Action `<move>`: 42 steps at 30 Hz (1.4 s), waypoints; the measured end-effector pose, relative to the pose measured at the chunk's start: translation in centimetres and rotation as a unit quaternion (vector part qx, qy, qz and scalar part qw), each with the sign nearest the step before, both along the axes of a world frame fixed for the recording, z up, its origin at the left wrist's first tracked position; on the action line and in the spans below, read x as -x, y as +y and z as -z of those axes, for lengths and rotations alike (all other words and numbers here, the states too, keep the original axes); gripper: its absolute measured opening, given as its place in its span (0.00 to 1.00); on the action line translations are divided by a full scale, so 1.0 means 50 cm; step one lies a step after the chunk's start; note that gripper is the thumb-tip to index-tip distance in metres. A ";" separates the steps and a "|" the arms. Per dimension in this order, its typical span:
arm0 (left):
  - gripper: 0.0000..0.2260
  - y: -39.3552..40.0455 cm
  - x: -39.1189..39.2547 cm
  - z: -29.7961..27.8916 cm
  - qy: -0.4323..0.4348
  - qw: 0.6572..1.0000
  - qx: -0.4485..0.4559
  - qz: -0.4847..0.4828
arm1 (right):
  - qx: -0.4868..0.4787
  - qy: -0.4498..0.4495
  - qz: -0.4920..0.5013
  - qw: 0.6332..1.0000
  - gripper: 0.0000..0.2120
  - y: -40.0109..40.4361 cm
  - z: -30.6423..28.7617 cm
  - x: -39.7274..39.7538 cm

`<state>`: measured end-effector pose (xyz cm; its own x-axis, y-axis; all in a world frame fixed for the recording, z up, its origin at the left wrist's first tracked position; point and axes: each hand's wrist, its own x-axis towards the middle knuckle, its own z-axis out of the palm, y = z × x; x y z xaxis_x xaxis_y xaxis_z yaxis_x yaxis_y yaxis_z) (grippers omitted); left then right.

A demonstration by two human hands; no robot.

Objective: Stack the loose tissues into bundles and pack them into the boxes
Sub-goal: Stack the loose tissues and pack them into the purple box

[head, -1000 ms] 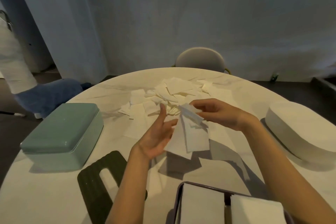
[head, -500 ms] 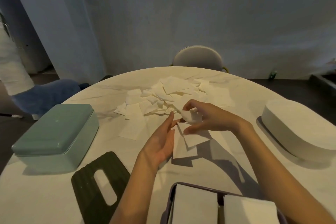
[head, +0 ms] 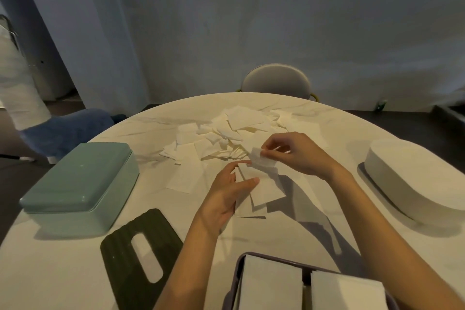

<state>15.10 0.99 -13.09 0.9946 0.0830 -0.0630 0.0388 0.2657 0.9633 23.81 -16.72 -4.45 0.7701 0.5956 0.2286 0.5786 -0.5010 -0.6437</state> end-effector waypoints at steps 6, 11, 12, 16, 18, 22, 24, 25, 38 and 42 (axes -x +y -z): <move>0.24 -0.004 -0.006 -0.010 -0.013 0.996 0.014 -0.085 | -0.226 0.059 -0.003 0.972 0.12 -0.001 -0.063 0.034; 0.13 -0.005 0.003 -0.019 -0.012 0.998 0.028 -0.061 | -0.207 0.139 -0.090 0.964 0.13 -0.008 -0.075 0.053; 0.12 -0.008 0.006 -0.023 -0.007 0.998 0.025 -0.055 | -0.151 0.110 -0.085 0.979 0.11 -0.007 -0.068 0.050; 0.12 -0.013 0.009 -0.028 0.014 0.998 0.015 -0.051 | -0.031 0.082 -0.056 0.995 0.08 0.005 -0.034 0.031; 0.11 -0.014 0.011 -0.031 0.016 0.999 0.013 -0.048 | -0.011 0.053 -0.024 0.998 0.07 0.010 -0.021 0.021; 0.13 -0.015 0.017 -0.040 0.012 0.999 -0.007 -0.039 | -0.003 -0.004 0.001 1.000 0.06 0.014 0.000 0.006; 0.12 -0.013 0.021 -0.041 0.004 0.999 -0.005 -0.035 | -0.003 -0.007 0.009 1.000 0.11 0.014 0.008 -0.002; 0.12 -0.012 0.022 -0.041 -0.001 1.000 -0.001 -0.031 | 0.002 -0.001 0.008 1.000 0.14 0.013 0.012 -0.005; 0.14 0.002 0.016 -0.035 0.006 0.995 0.076 -0.069 | -0.033 -0.015 0.033 0.999 0.09 -0.001 -0.001 -0.010; 0.16 0.008 0.012 -0.028 -0.008 0.995 0.055 -0.078 | -0.066 0.094 -0.033 0.993 0.12 -0.006 -0.043 0.023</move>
